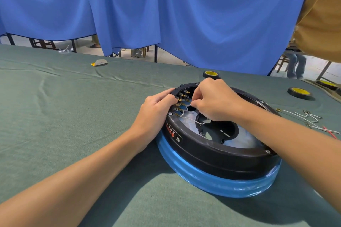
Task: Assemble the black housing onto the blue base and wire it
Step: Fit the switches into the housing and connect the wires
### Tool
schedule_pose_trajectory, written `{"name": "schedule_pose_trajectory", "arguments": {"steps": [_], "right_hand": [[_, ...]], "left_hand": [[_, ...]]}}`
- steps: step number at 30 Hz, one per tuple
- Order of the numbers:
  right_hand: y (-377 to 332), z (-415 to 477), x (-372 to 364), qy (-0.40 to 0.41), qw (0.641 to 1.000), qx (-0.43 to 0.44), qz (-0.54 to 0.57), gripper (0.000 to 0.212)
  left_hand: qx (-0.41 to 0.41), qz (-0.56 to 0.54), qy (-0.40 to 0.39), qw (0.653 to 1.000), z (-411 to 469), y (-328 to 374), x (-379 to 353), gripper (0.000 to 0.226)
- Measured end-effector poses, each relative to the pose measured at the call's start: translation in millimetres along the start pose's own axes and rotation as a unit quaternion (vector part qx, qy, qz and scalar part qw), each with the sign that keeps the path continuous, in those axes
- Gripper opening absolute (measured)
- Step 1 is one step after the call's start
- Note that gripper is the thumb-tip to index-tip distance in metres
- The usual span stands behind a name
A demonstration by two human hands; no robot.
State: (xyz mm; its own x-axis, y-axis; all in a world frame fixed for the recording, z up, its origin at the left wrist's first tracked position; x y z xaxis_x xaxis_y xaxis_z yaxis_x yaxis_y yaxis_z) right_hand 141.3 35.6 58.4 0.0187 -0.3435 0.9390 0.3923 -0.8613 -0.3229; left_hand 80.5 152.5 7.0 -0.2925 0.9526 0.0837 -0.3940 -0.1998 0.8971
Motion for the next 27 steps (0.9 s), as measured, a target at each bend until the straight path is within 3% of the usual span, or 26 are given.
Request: {"name": "schedule_pose_trajectory", "arguments": {"steps": [9, 14, 16, 19, 23, 27], "right_hand": [[-1, 2, -2, -0.005, 1.000, 0.002, -0.008, 0.012], [0, -4, 7, 0.030, 0.999, 0.022, -0.017, 0.012], [-2, -9, 11, 0.043, 0.997, 0.058, -0.009, 0.009], [-7, -15, 9, 0.036, 0.994, 0.100, -0.035, 0.011], [-13, -16, 8, 0.051, 0.990, 0.122, -0.053, 0.012], [-20, -16, 8, 0.073, 0.985, 0.137, -0.080, 0.021]], "left_hand": [[0.008, -0.001, -0.002, 1.000, 0, -3, 0, 0.037], [0.026, 0.014, 0.004, 1.000, -2, -9, 2, 0.075], [0.014, 0.034, 0.016, 0.999, -2, -6, 4, 0.080], [0.001, 0.041, 0.049, 0.998, -5, 0, 7, 0.071], [-0.020, 0.048, 0.048, 0.998, -7, 4, 8, 0.036], [-0.029, 0.061, 0.057, 0.996, -5, 4, 11, 0.040]]}}
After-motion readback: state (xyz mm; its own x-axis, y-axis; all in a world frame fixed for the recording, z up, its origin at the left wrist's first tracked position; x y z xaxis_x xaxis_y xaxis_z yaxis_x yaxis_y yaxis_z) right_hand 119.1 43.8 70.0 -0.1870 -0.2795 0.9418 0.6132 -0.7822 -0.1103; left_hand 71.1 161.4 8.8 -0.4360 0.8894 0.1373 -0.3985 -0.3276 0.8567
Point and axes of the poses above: each hand's wrist, its own z-axis towards the middle knuckle, its own x-axis out of the back of the hand, y = z × x, the point moved 8 cm from there along z, towards the middle knuckle, and after that the axes turned 12 degrees about -x, right-handed, at the moved point
